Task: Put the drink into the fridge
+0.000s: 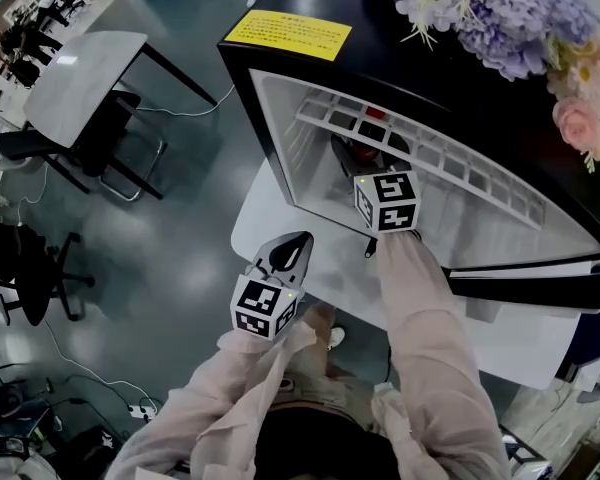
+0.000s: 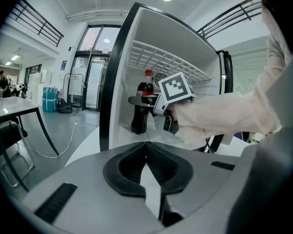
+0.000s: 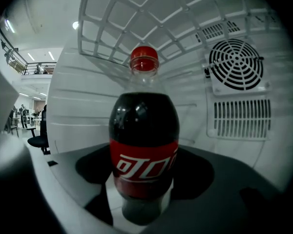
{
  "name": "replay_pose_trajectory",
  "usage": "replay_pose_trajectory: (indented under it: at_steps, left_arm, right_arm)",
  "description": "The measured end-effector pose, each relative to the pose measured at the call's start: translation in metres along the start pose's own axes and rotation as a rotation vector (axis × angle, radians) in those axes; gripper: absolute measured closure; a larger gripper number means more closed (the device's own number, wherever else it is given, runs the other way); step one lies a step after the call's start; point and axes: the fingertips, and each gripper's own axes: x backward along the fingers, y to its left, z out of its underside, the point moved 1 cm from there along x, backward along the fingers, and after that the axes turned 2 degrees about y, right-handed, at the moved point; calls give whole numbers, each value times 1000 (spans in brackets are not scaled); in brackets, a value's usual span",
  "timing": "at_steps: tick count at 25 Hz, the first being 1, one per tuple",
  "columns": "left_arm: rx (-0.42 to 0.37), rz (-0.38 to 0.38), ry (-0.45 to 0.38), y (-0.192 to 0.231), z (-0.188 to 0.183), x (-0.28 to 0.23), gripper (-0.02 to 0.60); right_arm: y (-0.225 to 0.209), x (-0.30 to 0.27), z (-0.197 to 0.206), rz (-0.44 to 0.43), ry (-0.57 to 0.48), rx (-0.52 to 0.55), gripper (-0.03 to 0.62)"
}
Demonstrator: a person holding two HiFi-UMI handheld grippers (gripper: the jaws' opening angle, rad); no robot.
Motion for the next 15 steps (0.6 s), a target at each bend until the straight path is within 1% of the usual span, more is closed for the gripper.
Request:
replay_pose_trajectory:
  at_steps: [5,11,15]
  left_arm:
    - [-12,-4,2,-1,-2,5,571]
    - [-25,0,1,-7,-3,12,571]
    - [-57,12,7,-14,-2,18,571]
  right_arm:
    - [-3,8,4,11,22,-3,247]
    - [-1,28,7,1,24,24,244]
    - [2,47,9,11,10,13,241]
